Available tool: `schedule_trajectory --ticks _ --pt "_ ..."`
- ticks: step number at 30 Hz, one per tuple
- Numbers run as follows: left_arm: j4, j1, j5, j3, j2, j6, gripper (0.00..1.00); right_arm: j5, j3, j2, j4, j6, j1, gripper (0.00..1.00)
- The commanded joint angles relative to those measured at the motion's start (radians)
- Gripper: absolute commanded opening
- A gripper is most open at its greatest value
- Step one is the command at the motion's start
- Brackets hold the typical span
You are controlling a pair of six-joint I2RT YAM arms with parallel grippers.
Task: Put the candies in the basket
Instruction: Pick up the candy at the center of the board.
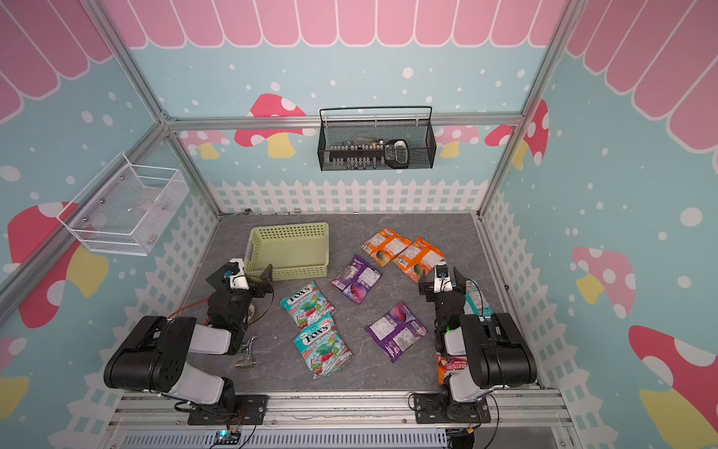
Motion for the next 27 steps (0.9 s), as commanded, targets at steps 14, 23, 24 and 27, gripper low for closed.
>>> schedule_trajectory --ticks 14,23,24,27 --pt "-0.007 -0.003 0.014 0.014 0.006 0.011 0.99 -0.005 0.008 0.002 0.023 0.012 -0.005 0.99" --pt "-0.006 -0.003 0.014 0.013 0.006 0.011 0.99 -0.006 0.008 0.002 0.023 0.012 -0.005 0.98" --pt "-0.006 -0.003 0.014 0.013 0.004 0.011 0.99 -0.004 0.007 0.000 0.025 0.012 -0.005 0.99" --pt "-0.026 -0.017 -0.059 0.018 -0.015 0.003 0.99 0.028 0.006 -0.005 0.032 0.015 -0.002 0.99"
